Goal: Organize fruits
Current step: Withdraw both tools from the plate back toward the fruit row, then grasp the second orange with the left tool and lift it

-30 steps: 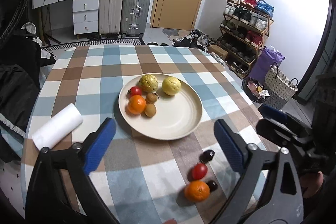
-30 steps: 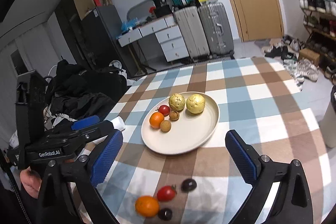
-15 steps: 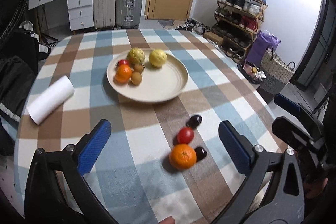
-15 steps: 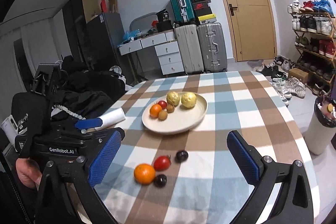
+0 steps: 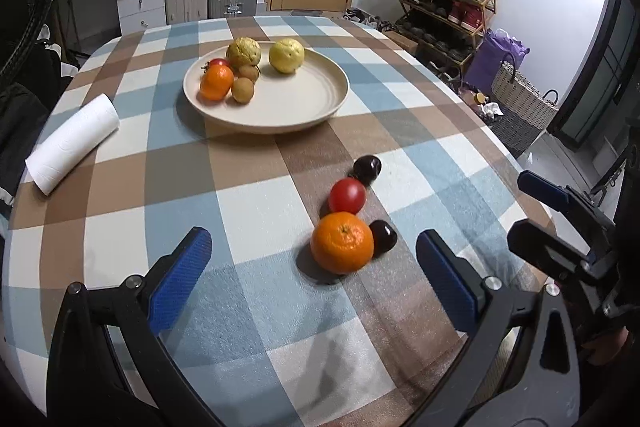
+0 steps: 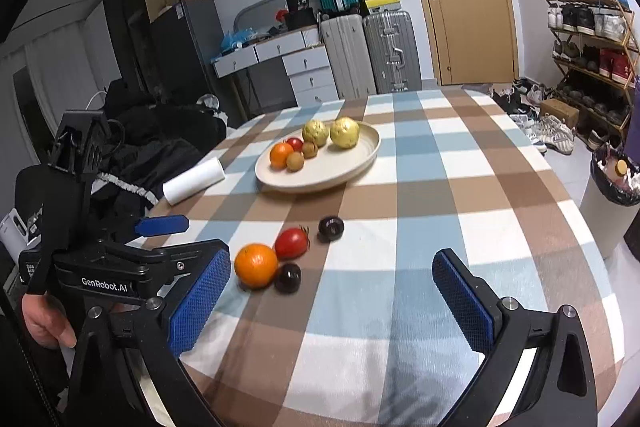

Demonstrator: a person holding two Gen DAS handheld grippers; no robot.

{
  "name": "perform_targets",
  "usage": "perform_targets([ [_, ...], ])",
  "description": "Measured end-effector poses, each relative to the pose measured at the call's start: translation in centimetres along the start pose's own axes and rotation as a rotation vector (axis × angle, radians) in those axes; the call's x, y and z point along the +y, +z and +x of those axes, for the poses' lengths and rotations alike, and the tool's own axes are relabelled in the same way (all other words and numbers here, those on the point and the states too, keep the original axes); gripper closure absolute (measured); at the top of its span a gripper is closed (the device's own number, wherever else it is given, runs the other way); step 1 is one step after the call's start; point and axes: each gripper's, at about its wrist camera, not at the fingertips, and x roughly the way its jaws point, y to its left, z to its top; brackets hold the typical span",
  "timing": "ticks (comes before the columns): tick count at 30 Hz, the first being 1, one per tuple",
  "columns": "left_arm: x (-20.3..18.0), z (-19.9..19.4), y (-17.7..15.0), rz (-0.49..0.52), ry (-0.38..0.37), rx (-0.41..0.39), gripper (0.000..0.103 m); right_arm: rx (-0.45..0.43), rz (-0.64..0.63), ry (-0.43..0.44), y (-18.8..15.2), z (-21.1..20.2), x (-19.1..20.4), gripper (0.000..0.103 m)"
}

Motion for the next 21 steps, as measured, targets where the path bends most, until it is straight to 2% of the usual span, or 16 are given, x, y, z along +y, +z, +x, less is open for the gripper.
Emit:
perform_targets([
  [10,0.7,1.0,-0.1,-0.007,-0.059,-0.01,0.002,0.035,0.014,-0.003,-0.7,1.1,-0.4,0.0],
  [17,0.9,2.0,-0.1,-0.011,-0.102,0.009,0.016,0.053,0.019,-0.004,-1.0,1.9,-0.7,0.0],
  [21,1.1,2.8,-0.2,-0.023,-0.137,0.039,0.032,0.059,0.028,-0.006,-1.0,2.2,-0.9,0.0],
])
